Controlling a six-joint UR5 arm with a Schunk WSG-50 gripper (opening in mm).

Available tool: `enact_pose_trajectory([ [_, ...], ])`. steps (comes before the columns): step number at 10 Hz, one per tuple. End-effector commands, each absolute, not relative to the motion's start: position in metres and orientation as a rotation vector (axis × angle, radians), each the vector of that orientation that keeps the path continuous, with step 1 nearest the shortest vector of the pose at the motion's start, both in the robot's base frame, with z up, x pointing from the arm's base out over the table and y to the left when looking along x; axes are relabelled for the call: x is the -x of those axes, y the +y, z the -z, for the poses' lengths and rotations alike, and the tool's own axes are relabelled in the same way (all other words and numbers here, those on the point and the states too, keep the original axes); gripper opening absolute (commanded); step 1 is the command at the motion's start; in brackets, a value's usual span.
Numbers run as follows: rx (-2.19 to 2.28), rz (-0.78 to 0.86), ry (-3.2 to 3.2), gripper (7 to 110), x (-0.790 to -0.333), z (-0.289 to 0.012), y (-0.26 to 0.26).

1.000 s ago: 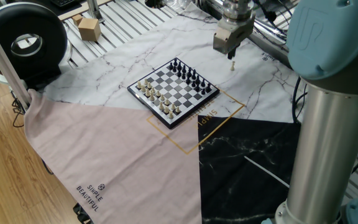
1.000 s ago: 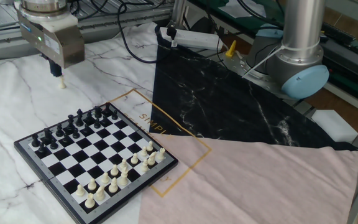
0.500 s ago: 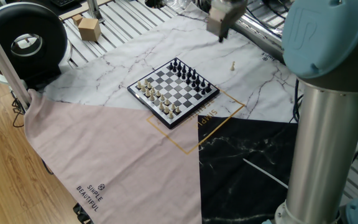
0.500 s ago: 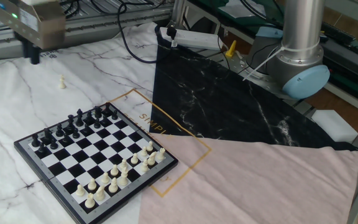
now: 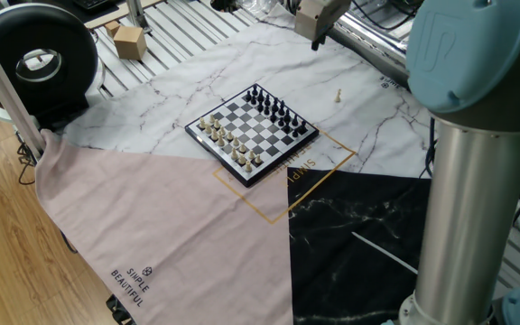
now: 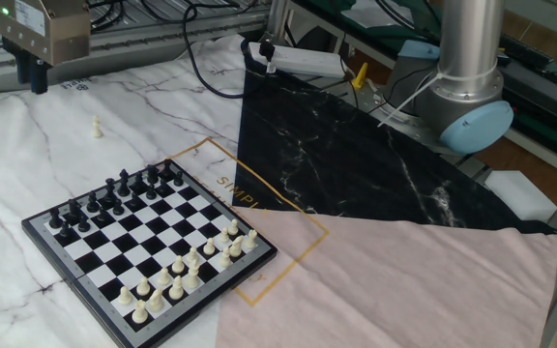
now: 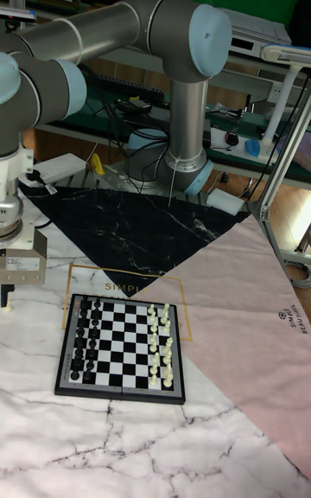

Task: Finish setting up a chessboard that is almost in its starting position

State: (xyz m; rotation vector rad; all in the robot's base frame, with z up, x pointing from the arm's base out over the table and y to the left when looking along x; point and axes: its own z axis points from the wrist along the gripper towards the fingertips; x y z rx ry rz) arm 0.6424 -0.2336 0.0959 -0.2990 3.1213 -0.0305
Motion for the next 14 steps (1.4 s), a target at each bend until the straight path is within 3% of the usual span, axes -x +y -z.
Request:
enact_pose_trajectory([
  [1, 0.313, 0.004, 3.091, 22, -0.650, -0.099, -0.230],
  [4, 0.279, 0.024, 2.800, 22, -0.722, -0.112, -0.226],
  [5, 0.286, 0.025, 2.799, 22, -0.722, -0.112, -0.226],
  [6, 0.269, -0.014, 2.885, 22, -0.701, -0.106, -0.222],
  [7, 0.223, -0.162, 2.950, 22, -0.683, -0.104, -0.199],
  [9, 0.280, -0.090, 3.053, 22, -0.640, -0.090, -0.216],
  [10, 0.286, -0.050, 3.113, 44, -0.621, -0.089, -0.223],
  [13, 0.279, -0.017, 3.173, 44, -0.595, -0.079, -0.232],
  [14, 0.279, -0.013, 3.177, 22, -0.592, -0.074, -0.235],
])
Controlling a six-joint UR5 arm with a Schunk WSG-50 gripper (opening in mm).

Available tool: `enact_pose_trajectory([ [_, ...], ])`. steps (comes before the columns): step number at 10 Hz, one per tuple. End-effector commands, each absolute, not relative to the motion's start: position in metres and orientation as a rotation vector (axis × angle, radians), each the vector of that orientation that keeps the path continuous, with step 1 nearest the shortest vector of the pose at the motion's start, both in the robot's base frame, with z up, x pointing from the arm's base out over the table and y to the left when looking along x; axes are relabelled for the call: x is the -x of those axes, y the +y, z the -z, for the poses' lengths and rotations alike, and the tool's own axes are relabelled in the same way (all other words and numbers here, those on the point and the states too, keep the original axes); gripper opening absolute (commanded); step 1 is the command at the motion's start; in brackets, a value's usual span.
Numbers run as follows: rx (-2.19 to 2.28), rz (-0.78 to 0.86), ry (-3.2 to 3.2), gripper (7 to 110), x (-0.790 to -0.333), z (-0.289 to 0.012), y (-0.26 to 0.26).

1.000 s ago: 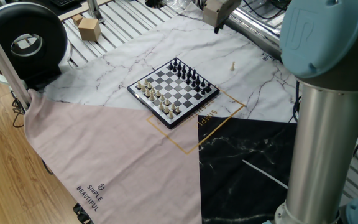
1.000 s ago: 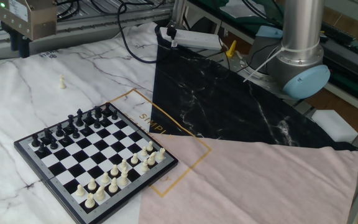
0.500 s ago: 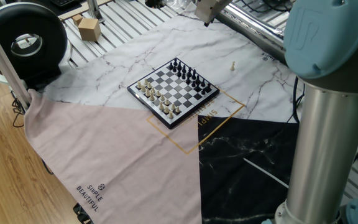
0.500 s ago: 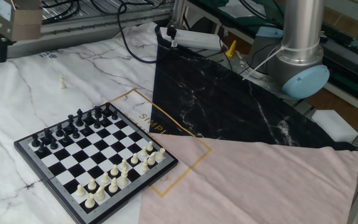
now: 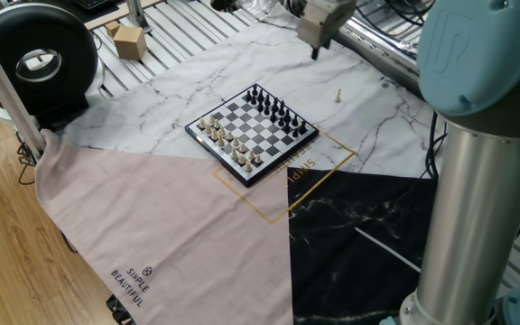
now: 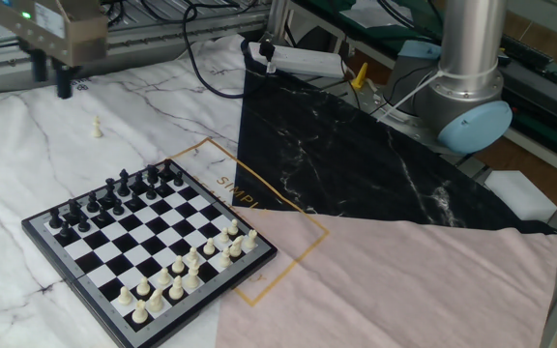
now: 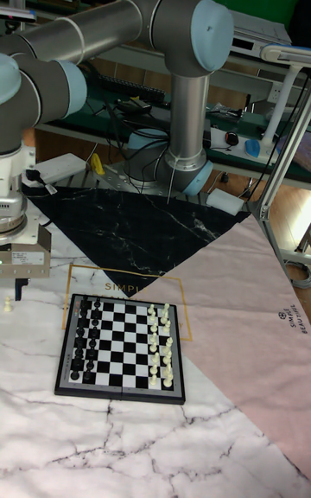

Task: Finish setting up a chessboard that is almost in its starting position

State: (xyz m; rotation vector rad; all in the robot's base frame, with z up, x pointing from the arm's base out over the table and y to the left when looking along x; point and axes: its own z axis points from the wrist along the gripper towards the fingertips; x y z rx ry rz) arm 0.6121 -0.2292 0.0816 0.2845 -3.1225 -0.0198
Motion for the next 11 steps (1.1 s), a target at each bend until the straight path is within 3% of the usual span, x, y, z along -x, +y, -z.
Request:
enact_pose_trajectory([
  [1, -0.276, 0.026, -3.086, 22, -0.590, -0.067, -0.236],
  [8, -0.205, 0.105, -3.093, 22, -0.589, -0.032, -0.220],
  [11, -0.176, 0.083, -3.108, 22, -0.585, -0.033, -0.223],
])
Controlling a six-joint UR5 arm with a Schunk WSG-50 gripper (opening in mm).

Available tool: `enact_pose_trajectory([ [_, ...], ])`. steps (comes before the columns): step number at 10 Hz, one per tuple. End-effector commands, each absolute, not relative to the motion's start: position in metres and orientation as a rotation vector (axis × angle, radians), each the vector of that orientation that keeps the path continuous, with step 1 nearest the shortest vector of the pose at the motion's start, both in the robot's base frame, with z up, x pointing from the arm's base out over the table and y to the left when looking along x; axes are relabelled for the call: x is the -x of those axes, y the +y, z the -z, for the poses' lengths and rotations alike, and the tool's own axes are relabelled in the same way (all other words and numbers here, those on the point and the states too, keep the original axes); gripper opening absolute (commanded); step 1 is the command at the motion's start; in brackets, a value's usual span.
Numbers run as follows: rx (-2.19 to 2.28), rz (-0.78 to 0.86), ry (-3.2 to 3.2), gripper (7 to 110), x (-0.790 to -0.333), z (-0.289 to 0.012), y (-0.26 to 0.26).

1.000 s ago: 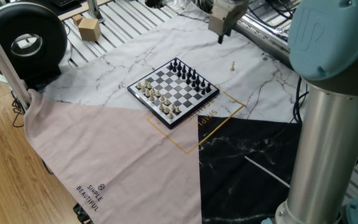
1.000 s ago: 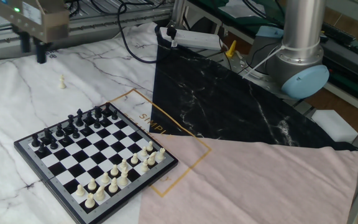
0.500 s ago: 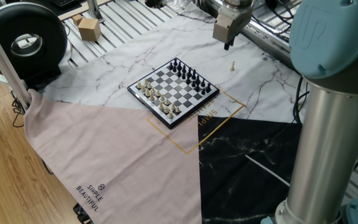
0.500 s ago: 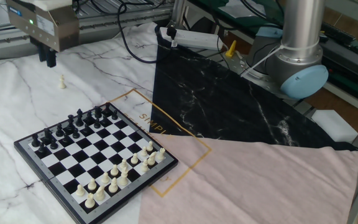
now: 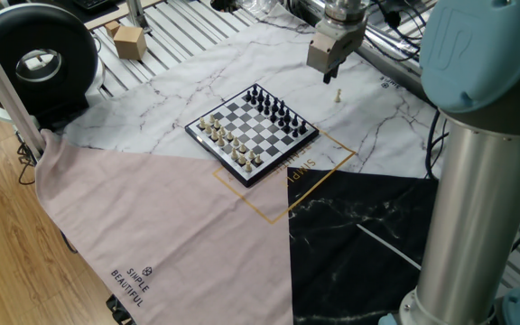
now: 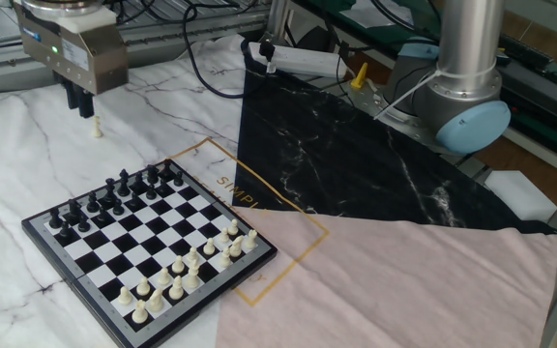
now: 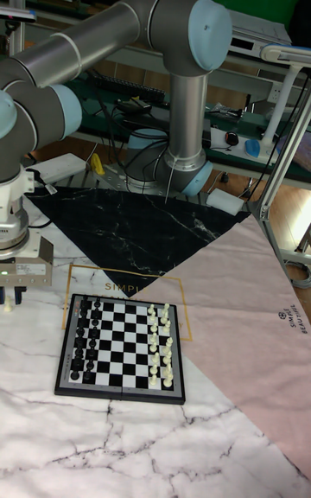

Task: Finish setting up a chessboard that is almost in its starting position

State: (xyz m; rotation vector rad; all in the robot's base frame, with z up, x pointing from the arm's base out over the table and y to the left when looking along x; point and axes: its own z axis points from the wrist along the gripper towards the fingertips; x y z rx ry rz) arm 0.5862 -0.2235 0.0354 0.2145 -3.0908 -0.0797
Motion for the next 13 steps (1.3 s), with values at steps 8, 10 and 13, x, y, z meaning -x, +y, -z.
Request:
enact_pose_trajectory([
  [8, -0.198, 0.077, -3.127, 22, -0.581, -0.015, -0.230],
  [10, -0.203, 0.068, -3.122, 22, -0.578, -0.009, -0.232],
  [13, -0.221, 0.065, -3.098, 22, -0.569, -0.004, -0.235],
])
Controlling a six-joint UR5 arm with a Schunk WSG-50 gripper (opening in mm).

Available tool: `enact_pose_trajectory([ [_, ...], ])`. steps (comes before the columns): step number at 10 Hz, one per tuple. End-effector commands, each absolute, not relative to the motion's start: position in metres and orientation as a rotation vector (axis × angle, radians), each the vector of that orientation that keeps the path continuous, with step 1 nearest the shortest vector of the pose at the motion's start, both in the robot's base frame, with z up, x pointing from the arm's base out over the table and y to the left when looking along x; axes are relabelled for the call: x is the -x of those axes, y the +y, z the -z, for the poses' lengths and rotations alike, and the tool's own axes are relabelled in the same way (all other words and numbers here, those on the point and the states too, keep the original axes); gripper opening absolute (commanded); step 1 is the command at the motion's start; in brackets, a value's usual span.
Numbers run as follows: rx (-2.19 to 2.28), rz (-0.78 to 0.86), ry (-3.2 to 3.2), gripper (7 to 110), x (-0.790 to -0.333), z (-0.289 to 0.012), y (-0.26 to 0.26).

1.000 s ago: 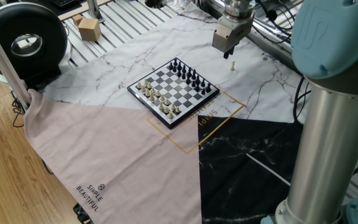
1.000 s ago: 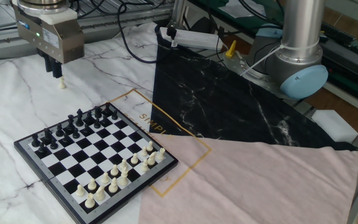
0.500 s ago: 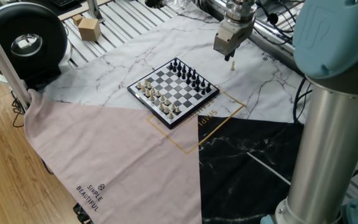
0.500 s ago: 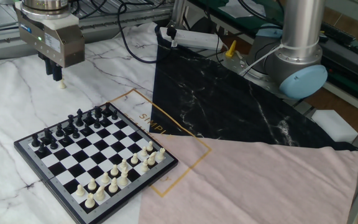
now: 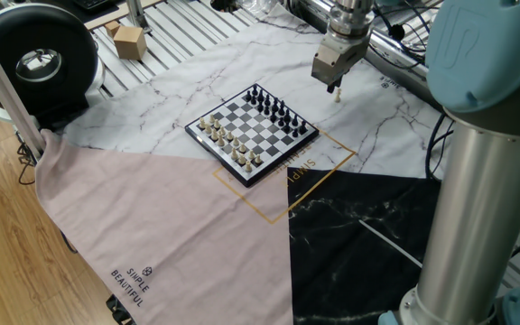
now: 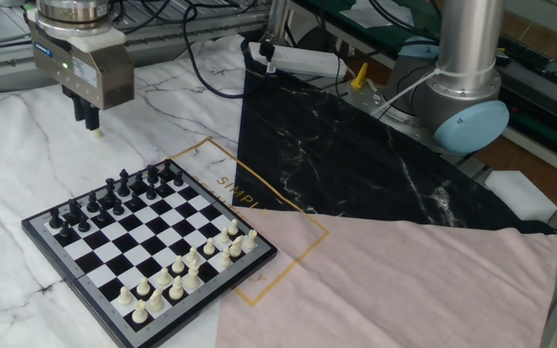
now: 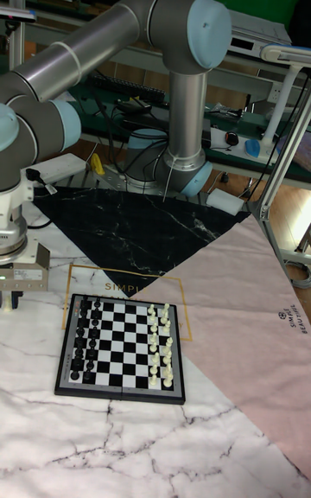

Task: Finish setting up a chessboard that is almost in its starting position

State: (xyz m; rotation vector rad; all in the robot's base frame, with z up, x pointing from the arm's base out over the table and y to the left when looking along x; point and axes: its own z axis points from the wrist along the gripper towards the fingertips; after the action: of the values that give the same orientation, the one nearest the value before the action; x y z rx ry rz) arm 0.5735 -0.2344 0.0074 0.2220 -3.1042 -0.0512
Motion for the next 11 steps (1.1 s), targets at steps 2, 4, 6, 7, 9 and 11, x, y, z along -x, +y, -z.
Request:
enact_pose_trajectory([
  [2, -0.218, 0.063, -3.088, 22, -0.5665, -0.0037, -0.2355],
  [4, -0.210, 0.059, -3.084, 22, -0.5652, -0.0037, -0.2364],
  [6, -0.199, 0.059, -3.085, 22, -0.5651, -0.0036, -0.2365],
  [7, -0.196, 0.058, -3.085, 22, -0.5651, -0.0036, -0.2365],
  [9, -0.187, 0.058, -3.087, 22, -0.5655, -0.0036, -0.2365],
  [11, -0.175, 0.053, -3.089, 22, -0.5659, -0.0036, -0.2372],
])
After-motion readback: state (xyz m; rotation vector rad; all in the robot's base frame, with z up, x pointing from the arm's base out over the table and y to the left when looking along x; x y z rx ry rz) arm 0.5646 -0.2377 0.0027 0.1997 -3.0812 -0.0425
